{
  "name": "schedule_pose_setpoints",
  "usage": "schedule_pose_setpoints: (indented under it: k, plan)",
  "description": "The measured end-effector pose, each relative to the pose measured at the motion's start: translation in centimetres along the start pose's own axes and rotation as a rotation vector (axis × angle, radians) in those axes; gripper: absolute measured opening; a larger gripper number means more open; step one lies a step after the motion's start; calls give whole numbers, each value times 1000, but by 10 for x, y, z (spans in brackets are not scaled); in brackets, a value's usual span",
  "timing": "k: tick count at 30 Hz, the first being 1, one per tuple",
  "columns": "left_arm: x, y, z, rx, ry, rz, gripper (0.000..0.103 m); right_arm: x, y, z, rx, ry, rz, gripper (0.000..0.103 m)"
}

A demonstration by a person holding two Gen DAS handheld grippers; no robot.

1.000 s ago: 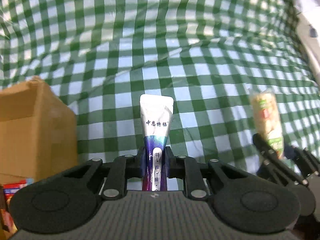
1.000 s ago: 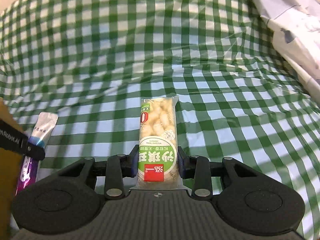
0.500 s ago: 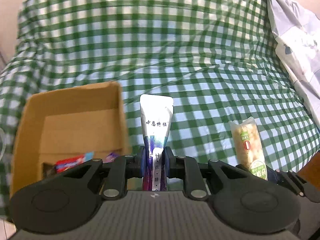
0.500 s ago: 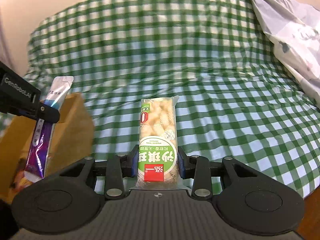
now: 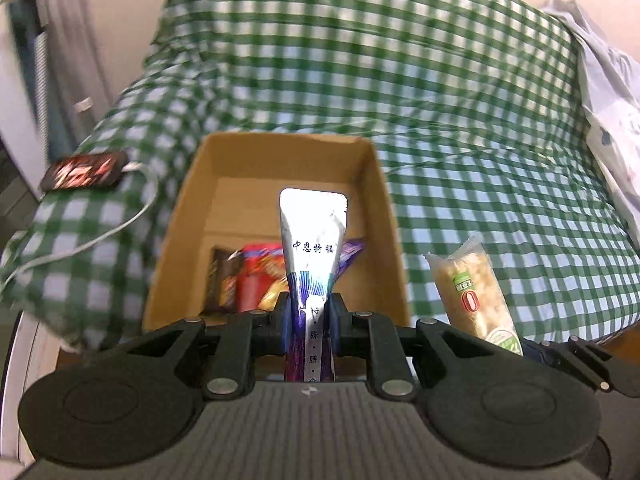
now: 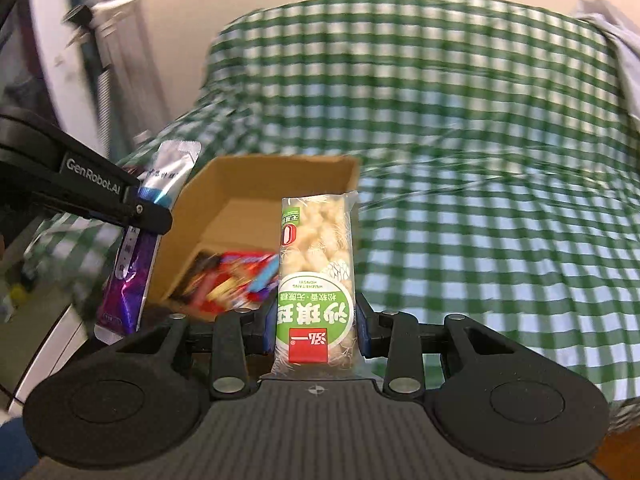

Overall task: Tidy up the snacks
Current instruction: 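Carry both snacks over the box and lower them inside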

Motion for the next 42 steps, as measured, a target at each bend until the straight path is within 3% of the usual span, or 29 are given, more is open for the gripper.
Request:
schedule_pose_setpoints:
  k: [7, 21, 30, 42]
  plan:
    - [-45, 31, -10, 7, 6, -73, 20, -44, 8, -10, -7, 20, -94, 38]
    - [-66, 24, -10, 26, 58, -114, 20, -51, 7, -7, -35, 82, -152, 38]
    - [-82, 7, 5, 11, 60, -153, 20, -54, -2, 11, -72, 92, -171, 38]
    - [-81, -48, 23, 17, 82, -153, 20, -54, -41, 39, -78, 84, -154, 38]
Point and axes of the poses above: each gripper's, at about its wrist camera, not at the fingertips, and z roughly the way its jaws point, x to its right, y to its underside, the point moved 10 cm from there along z, roughly the way its jaws point, and after that the axes turned 15 degrees about -x, right-handed, at the moved point
